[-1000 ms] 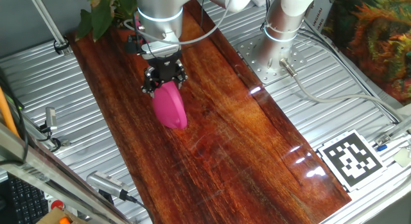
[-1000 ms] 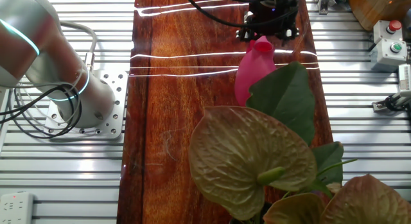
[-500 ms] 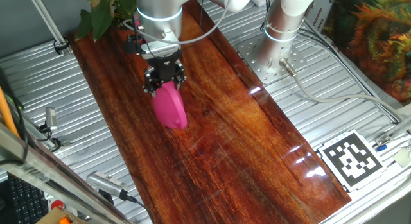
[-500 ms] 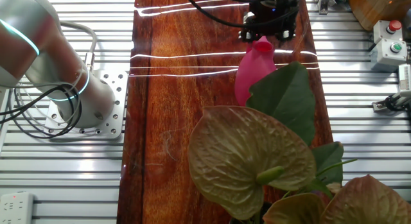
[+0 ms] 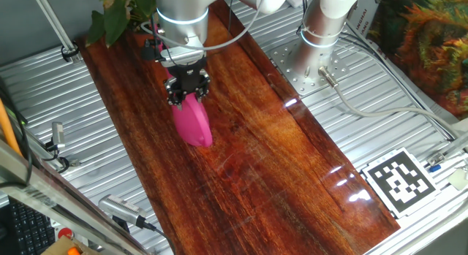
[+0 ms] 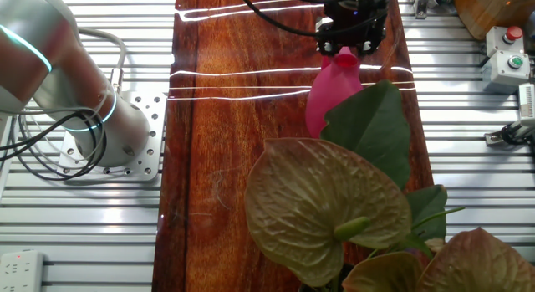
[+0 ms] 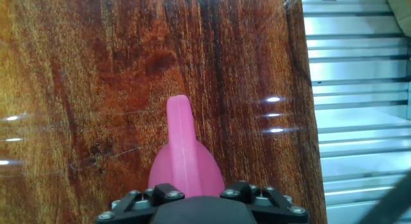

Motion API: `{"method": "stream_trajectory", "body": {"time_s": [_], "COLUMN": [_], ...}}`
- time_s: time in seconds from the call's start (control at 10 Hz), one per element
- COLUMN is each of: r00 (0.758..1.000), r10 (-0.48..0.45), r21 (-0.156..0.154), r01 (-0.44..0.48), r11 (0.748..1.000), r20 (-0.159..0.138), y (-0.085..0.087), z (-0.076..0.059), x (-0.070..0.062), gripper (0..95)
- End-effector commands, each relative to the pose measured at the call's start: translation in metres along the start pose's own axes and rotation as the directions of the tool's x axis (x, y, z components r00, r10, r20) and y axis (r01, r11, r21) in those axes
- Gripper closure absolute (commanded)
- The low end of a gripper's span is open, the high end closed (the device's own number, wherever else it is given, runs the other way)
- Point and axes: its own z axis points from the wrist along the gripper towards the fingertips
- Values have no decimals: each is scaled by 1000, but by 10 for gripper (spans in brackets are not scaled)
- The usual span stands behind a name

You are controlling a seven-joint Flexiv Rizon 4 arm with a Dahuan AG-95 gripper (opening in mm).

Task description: Water the plant

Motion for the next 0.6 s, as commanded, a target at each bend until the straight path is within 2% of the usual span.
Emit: {"method": "stream_trajectory", "body": {"time_s": [0.1, 0.3, 0.4, 0.5, 0.6], "r00": [1000, 1000, 1000, 1000, 998], "r10": [4, 9, 12, 17, 29], "r21": [-6, 3, -3, -12, -15], "r01": [-4, -9, -12, -16, -29], "r11": [1000, 1000, 1000, 1000, 999], "r20": [3, -1, -1, 13, 52], "y": [0, 0, 0, -1, -1], "z": [0, 1, 0, -2, -3], "x": [1, 1, 1, 1, 1], "gripper": [950, 950, 950, 950, 950]}}
